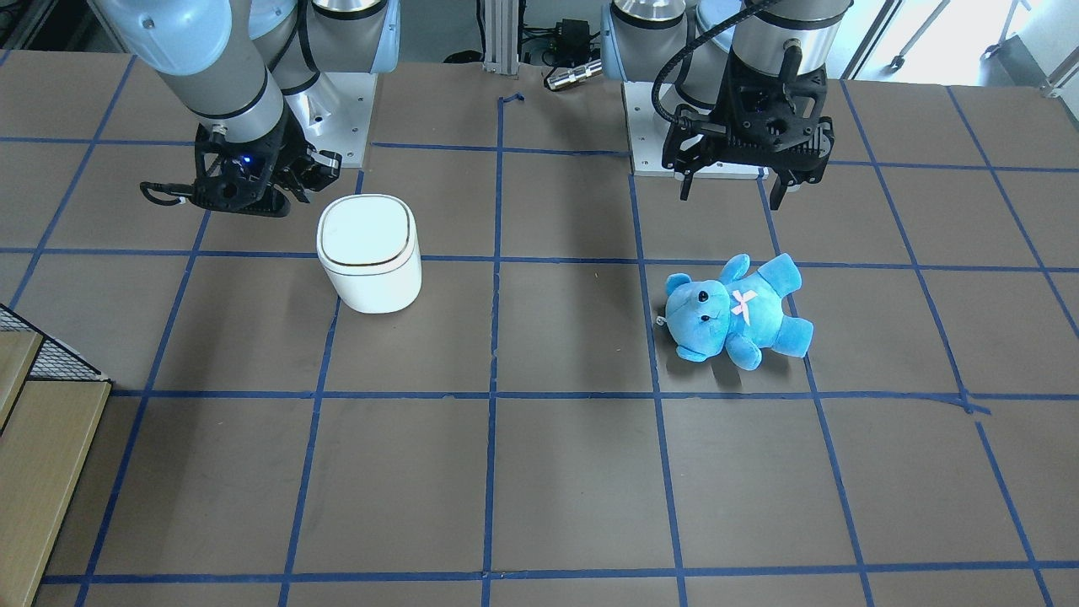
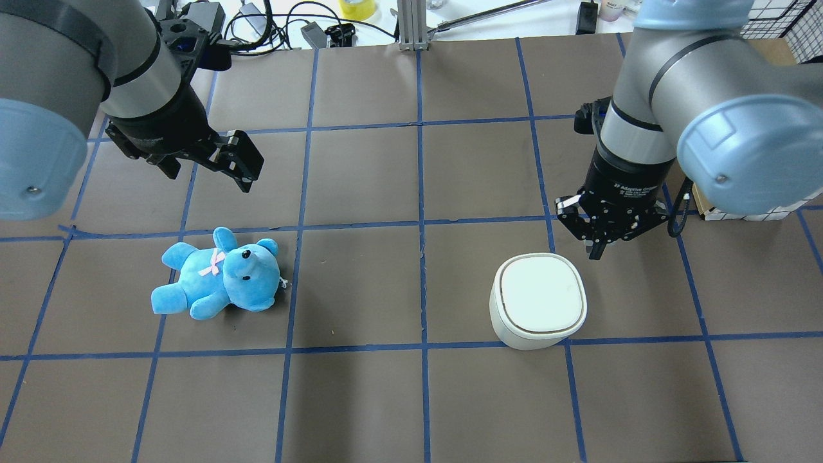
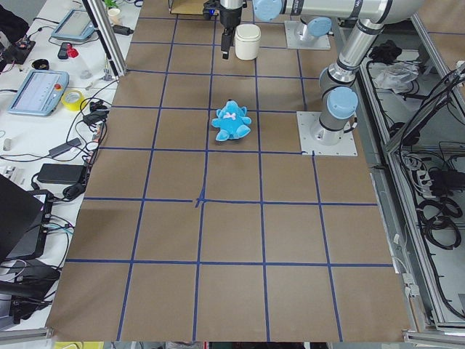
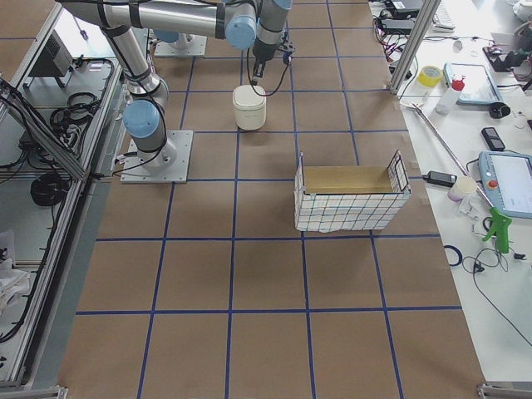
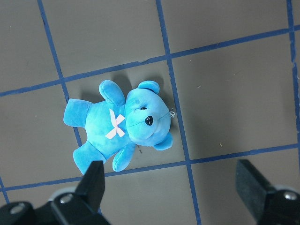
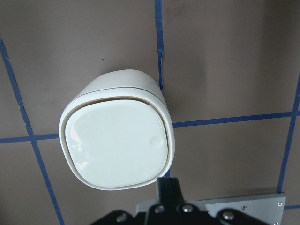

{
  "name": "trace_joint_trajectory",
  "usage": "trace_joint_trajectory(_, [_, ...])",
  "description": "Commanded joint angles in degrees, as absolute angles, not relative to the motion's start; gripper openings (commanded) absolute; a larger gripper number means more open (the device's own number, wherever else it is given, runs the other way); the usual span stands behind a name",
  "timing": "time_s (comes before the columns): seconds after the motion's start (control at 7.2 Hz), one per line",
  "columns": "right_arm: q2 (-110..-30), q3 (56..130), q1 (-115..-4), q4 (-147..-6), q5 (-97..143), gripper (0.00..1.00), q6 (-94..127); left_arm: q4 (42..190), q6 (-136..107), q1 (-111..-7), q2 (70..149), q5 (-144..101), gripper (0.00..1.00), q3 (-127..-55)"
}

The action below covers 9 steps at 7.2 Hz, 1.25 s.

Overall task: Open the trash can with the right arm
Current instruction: 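Lower the right gripper toward the white trash can lid, then press the right gripper on the lid edge to flip it open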

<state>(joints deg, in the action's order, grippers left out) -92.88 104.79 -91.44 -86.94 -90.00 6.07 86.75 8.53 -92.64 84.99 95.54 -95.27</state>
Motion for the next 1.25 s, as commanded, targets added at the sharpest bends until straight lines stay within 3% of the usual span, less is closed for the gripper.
trace_joint_trajectory(0.0, [-91.94, 109.67, -91.49, -92.27, -89.91, 0.00, 5.80, 86.75, 8.53, -92.64, 84.99, 95.54, 1.00, -95.27])
trace_joint_trajectory(1.11, [-88.86, 113.29, -91.58, -92.99, -87.10, 0.00, 5.54, 86.75, 8.53, -92.64, 84.99, 95.54, 1.00, -95.27])
